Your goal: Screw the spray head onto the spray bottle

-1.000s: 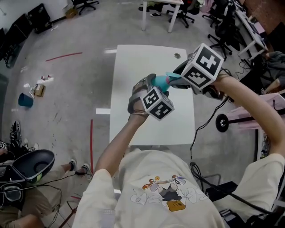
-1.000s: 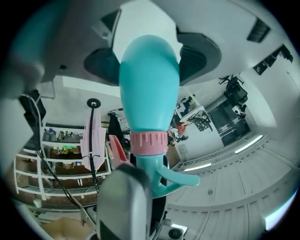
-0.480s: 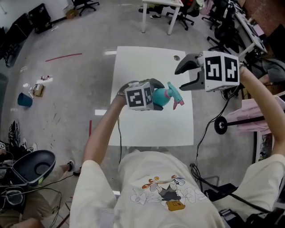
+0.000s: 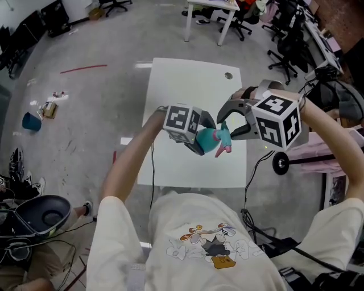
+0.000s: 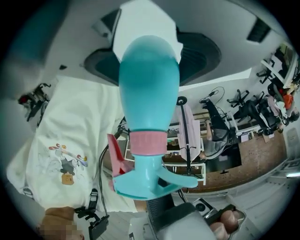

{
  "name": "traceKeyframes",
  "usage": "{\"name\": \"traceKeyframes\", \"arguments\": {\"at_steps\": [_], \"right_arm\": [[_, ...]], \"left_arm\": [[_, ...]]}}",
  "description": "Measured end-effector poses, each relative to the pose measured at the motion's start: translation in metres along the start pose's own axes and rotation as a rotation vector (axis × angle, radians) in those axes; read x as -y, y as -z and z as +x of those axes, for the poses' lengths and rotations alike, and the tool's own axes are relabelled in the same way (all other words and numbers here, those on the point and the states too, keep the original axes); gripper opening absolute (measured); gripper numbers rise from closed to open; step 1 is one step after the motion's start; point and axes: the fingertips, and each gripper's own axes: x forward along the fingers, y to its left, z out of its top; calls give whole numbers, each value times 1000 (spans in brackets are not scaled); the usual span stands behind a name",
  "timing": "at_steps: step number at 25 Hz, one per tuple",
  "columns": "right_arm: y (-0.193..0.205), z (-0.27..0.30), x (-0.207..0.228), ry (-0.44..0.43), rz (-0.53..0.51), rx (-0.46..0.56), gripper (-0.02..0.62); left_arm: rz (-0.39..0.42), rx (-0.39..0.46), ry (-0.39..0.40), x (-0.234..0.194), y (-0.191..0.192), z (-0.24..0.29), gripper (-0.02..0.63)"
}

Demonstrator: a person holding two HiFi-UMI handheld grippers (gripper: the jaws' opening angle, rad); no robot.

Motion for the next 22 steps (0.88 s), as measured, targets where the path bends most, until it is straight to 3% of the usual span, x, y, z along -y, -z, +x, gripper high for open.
{"name": "traceKeyframes", "arguments": {"at_steps": [4, 13, 17, 22], "right_arm": [[-7, 12, -16, -57, -60, -5, 183], [0, 29, -21, -77, -83, -55, 137], [6, 29, -17, -90, -16, -75, 129], [25, 32, -7, -48, 185, -86, 127]], "left_arm": [[7, -8, 47, 8, -2, 4, 373], [2, -14, 14, -4, -8, 5, 373], [-20, 2, -39, -12, -9, 6, 373], [-115, -10, -187, -36, -1, 6, 373]]}}
